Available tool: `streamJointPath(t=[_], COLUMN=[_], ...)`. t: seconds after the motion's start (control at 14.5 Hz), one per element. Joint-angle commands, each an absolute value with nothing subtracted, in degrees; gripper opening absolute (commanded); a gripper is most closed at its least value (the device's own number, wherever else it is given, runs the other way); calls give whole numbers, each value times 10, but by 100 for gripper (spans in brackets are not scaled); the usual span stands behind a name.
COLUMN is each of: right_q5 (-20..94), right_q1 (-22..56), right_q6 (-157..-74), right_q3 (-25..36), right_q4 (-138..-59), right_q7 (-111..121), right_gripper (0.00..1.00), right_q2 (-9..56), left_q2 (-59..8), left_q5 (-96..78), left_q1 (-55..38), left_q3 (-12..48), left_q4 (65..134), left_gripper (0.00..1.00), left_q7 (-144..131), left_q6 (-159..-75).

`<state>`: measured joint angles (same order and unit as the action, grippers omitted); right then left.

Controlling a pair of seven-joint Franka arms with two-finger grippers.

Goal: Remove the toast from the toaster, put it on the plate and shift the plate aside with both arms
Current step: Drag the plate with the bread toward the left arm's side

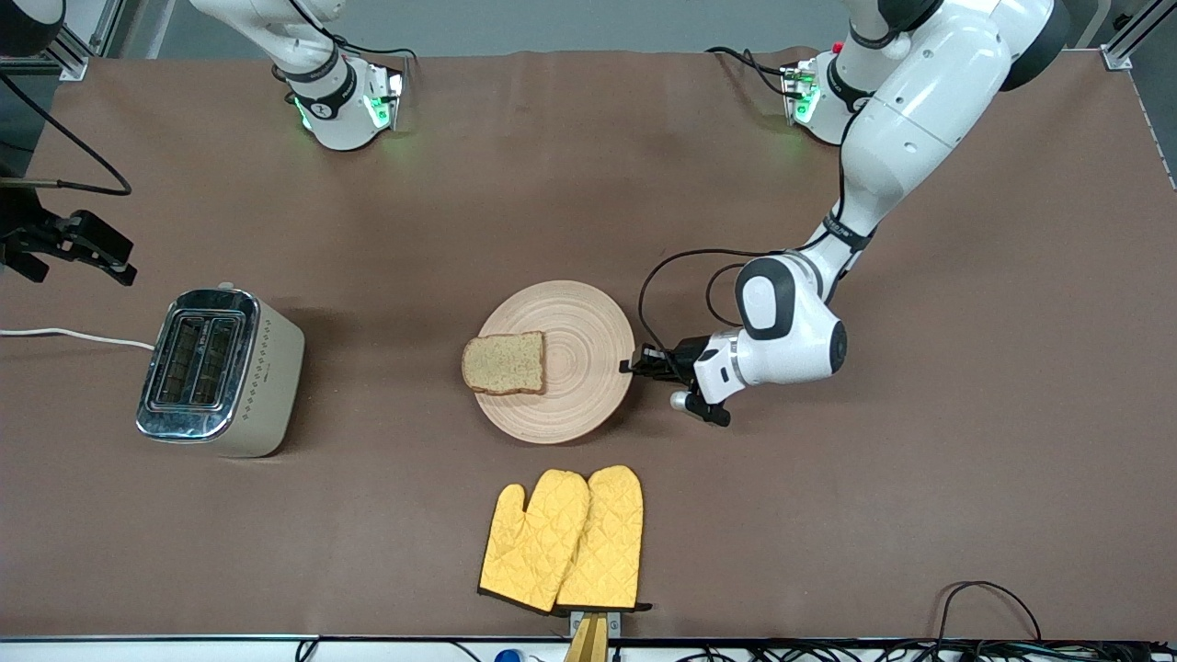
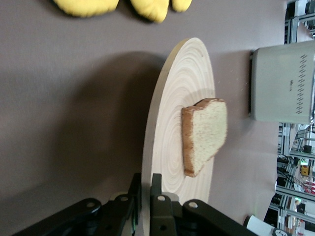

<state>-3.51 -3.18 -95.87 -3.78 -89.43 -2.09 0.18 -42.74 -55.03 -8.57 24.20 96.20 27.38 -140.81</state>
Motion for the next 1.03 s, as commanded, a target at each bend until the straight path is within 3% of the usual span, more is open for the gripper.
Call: streamJointPath(t=[0.0, 0.14, 0.41, 0.62, 0.96], right_q5=[-29, -28, -23, -1, 15], right_q1=[3, -2, -14, -42, -62], right_q6=[-947, -948, -948, -947, -919], right_q3=[-4, -4, -4, -4, -3], right_q4=[-890, -890, -892, -892, -896], right_q7=[-18, -18, -18, -18, -4], right_gripper=[100, 100, 100, 100, 100], right_q2=[1, 1, 1, 2, 1], left_q2=[-366, -339, -301, -301, -304], left_q5=[-559, -558, -551, -521, -492], left_q1=[-81, -55, 37, 111, 186], left_q3=[242, 243, 241, 241, 238], left_q4=[974, 974, 948, 919, 896], left_gripper=[0, 0, 0, 0, 0], left_q7=[237, 215, 205, 205, 208], left_q6=[-1409, -1398, -1297, -1224, -1182])
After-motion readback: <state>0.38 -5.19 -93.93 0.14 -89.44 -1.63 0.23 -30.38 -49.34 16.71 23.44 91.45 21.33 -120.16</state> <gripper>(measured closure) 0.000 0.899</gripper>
